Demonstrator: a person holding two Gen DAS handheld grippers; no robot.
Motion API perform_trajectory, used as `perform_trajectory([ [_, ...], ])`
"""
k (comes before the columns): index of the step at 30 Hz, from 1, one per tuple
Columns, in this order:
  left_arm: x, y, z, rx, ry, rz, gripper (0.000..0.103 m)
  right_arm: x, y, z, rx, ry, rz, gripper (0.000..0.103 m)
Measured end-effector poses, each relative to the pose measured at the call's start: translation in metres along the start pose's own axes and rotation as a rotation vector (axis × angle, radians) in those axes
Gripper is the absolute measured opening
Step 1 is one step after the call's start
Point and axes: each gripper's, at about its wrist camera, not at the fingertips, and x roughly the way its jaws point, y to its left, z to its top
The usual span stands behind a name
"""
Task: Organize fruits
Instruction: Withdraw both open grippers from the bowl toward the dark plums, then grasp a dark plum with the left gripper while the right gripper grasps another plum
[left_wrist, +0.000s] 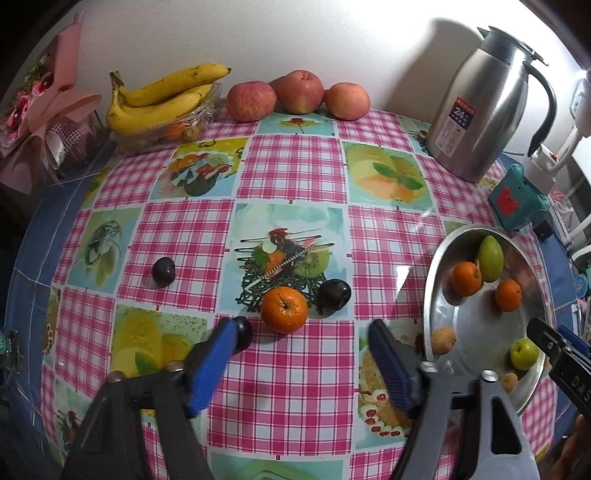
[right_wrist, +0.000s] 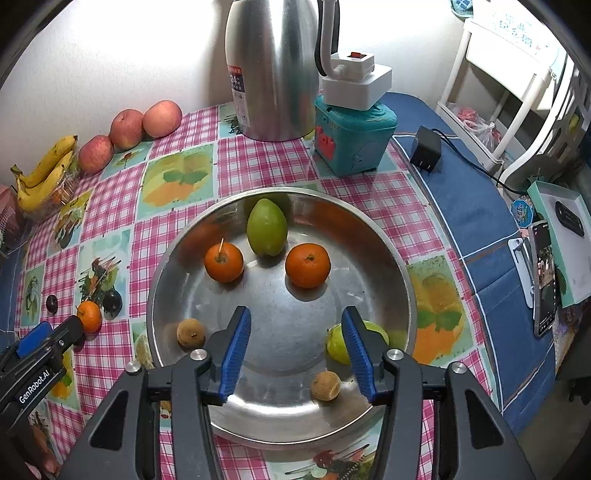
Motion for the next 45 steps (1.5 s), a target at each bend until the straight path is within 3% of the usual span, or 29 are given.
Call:
perform_trajectory([
  [2, 0.000, 0.003, 0.000, -0.013, -0.012, 0.010, 0.103, 0.000, 0.000, 0.000, 0.004, -0.002, 0.004, 0.076],
  [8, 0.003, 0.005, -0.002, -0.010, -0.023, 0.054, 0.103, -0.001, -0.002, 0.000, 0.027, -0.033, 0.013, 0.094],
  [15, 0.002, 0.005, -0.001, -0.005, -0.025, 0.068, 0.103, -0.006, -0.005, 0.002, 0.043, -0.073, 0.005, 0.094],
  [27, -0.002, 0.007, 0.001, -0.016, -0.053, 0.064, 0.103, -0.002, -0.004, 0.000, 0.046, -0.069, 0.013, 0.094],
  [34, -0.009, 0.014, 0.008, -0.022, -0.081, 0.016, 0.103, -0.002, 0.002, 0.000, 0.042, -0.072, 0.029, 0.094],
  [40, -0.010, 0.024, 0.015, -0.035, -0.064, -0.073, 0.103, 0.003, 0.012, 0.000, 0.017, -0.048, 0.036, 0.094],
  [45, -0.011, 0.029, 0.018, 0.021, -0.078, -0.063, 0.103, 0.003, 0.021, 0.000, 0.013, -0.050, 0.043, 0.094],
])
